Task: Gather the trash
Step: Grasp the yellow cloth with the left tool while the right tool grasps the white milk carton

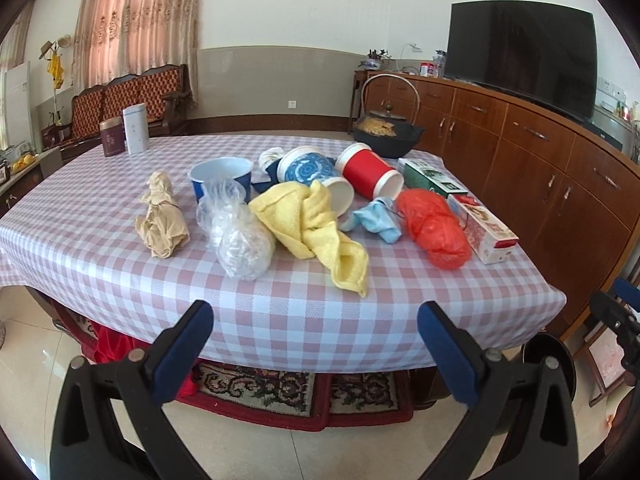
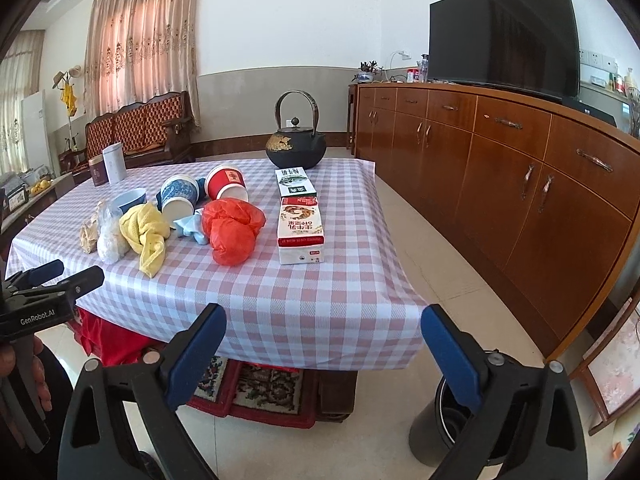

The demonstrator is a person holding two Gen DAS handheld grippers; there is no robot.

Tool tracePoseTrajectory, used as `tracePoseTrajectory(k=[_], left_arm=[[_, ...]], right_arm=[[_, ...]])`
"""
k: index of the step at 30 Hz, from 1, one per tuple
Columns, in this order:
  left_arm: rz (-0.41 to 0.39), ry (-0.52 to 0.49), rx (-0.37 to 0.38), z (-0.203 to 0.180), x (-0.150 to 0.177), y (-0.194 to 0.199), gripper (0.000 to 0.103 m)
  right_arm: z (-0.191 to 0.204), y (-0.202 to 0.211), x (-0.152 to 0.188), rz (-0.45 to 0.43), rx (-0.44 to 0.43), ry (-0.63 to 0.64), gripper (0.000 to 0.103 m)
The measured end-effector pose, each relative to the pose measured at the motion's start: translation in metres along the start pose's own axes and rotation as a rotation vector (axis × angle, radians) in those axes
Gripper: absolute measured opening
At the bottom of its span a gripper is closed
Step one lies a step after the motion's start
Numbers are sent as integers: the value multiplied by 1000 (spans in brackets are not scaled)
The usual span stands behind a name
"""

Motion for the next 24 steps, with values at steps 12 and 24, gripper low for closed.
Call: tracePoseTrajectory(k=[12,24], left_arm=[[-15,8,20,-13,-41,-38,92],[25,62,-29,7,-67,-79,88]], right_arm=[[18,-63,-48,34,-39,53,71],[20,-128,-78,81,-77,68,62]])
Point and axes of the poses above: each gripper's, at about its wrist camera, not at the fingertips, and y roughly against the way its jaws point, z to its left, x to its underside, the point moved 4 cm from there along -y, roughly the way its jaws point, and after that the axes turned 15 degrees about z, right-handed, at the moved point
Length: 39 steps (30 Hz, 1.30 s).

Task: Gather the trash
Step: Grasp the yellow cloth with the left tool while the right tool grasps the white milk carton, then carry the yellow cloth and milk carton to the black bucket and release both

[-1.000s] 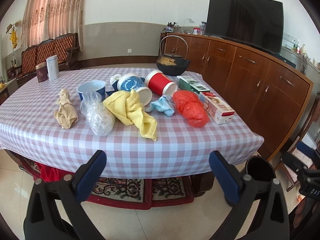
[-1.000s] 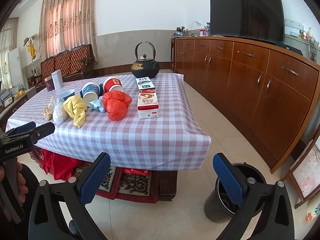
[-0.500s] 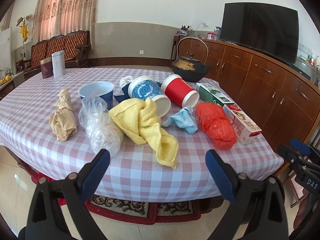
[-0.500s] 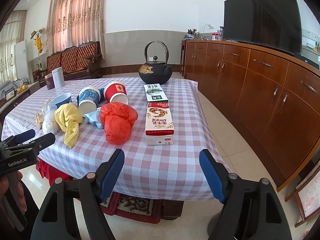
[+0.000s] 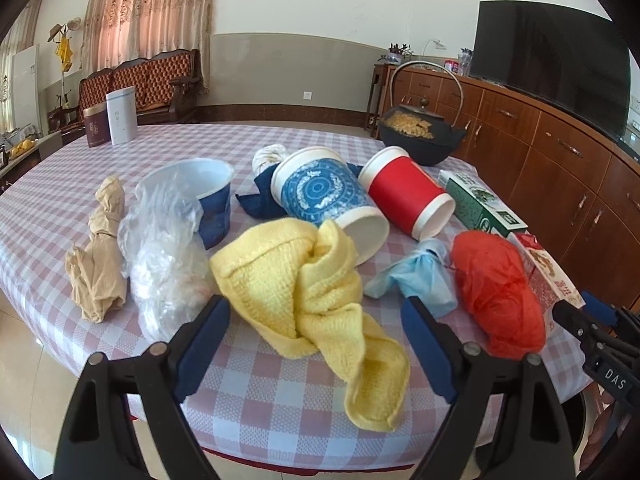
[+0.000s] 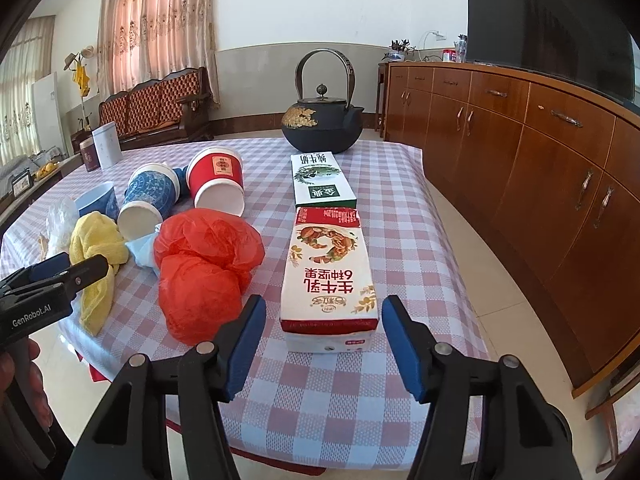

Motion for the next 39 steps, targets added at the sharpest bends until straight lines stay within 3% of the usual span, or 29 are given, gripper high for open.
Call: tracePoseTrajectory(k=[7,12,29,39], left_arm=[[29,2,-9,2,-7,-16,77],[29,-23,-9,0,-7,-17,56],[-36,-90,60,-19,4,21,49],[-97,-185,138,-60,15,57,49]], right_arm=[[-3,-14,-7,12,-35,-3,57],[-3,-16,-9,12,-40,1,54],[-5,25,4,-77,-5,-14,53],[-30,78,30,-158,91,-73,53]])
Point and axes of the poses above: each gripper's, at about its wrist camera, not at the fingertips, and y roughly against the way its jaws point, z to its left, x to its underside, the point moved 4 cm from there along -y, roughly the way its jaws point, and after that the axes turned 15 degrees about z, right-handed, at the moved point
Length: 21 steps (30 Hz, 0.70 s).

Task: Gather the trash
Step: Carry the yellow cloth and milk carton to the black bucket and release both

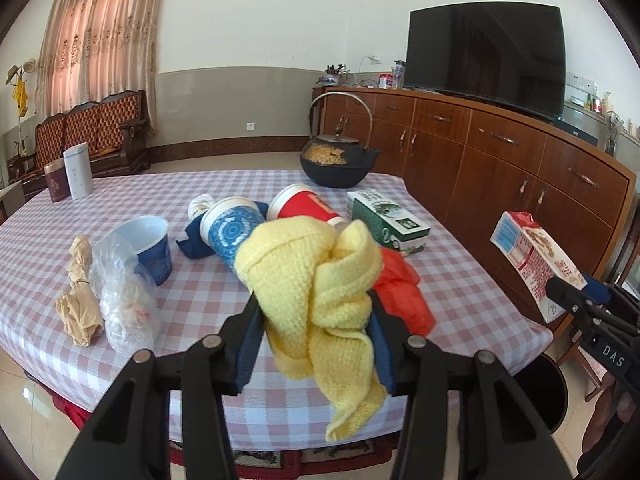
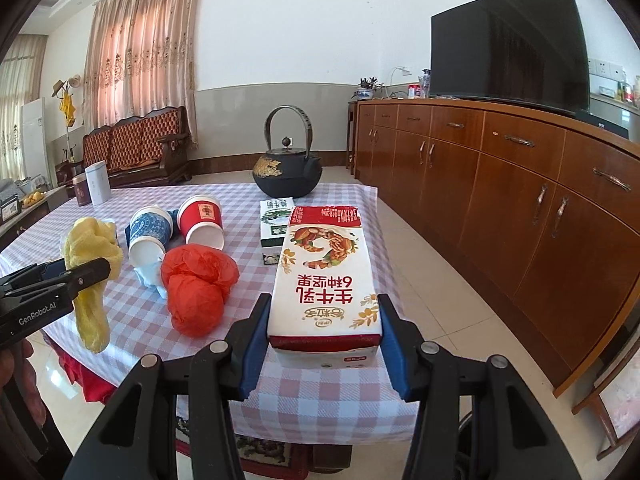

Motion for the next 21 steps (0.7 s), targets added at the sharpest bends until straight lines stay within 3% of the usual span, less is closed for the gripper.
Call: tracePoseTrajectory(k=[10,21], left_arm=[[1,-117,105,-61,9,7,49],[29,-284,262,-152,25,8,49]], right_arm=[[-47,39,27,-17,109,-103,53],[-108,69,66,4,210,-230,53]])
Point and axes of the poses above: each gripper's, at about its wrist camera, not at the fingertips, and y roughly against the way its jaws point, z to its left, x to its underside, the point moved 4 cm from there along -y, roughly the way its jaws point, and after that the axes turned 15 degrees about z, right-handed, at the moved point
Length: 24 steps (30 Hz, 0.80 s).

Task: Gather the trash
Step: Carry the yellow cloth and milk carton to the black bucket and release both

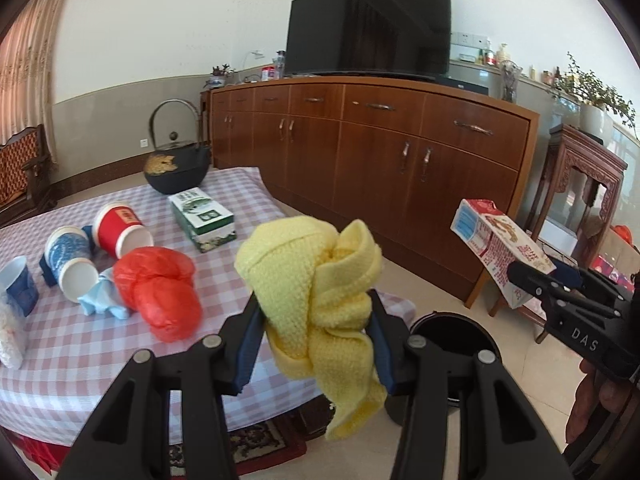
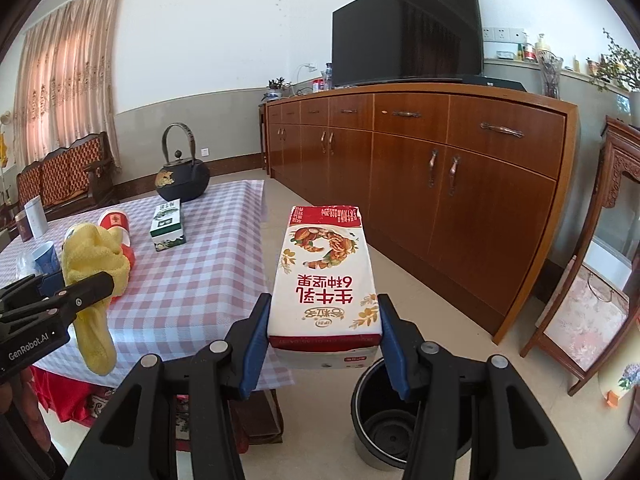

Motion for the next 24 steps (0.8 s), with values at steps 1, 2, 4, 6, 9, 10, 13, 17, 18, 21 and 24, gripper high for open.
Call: tracePoseTrajectory(k=[1,2,4,6,9,10,13,17,18,21,24], left_arm=[[6,-14,14,-9,-1,-3,49],[12,-29,28,-17,-1,-7,49],[24,-58,56,-32,-2,-14,49],[38,-87,82,-49,-2,-21,49],[57,-133,123,-79,-2,-34,49],[64,-149,139,-89,-1,-40,49],[79,-191,176,-117,2,-56,49],[119,-206,212,-142,10,-85,49],[126,-203,221,-147,11,-91,49],[161,-208,235,-159,17,-113,49],[208,-228,246,-171,24,-136,49]], right_arm=[[-8,3,3,-2,12,-7,53],[-16,5,6,-1,24,-12,53],[-32,8,12,7,45,-21,53],[-49,10,20,21,68,-42,53],[-77,8,34,46,95,-72,53],[-84,7,37,53,99,-77,53],[-104,-1,50,78,110,-88,53],[-122,-23,69,128,107,-73,53],[-126,-29,73,140,104,-71,53],[-141,-48,86,177,96,-73,53],[-151,-67,95,208,82,-66,53]])
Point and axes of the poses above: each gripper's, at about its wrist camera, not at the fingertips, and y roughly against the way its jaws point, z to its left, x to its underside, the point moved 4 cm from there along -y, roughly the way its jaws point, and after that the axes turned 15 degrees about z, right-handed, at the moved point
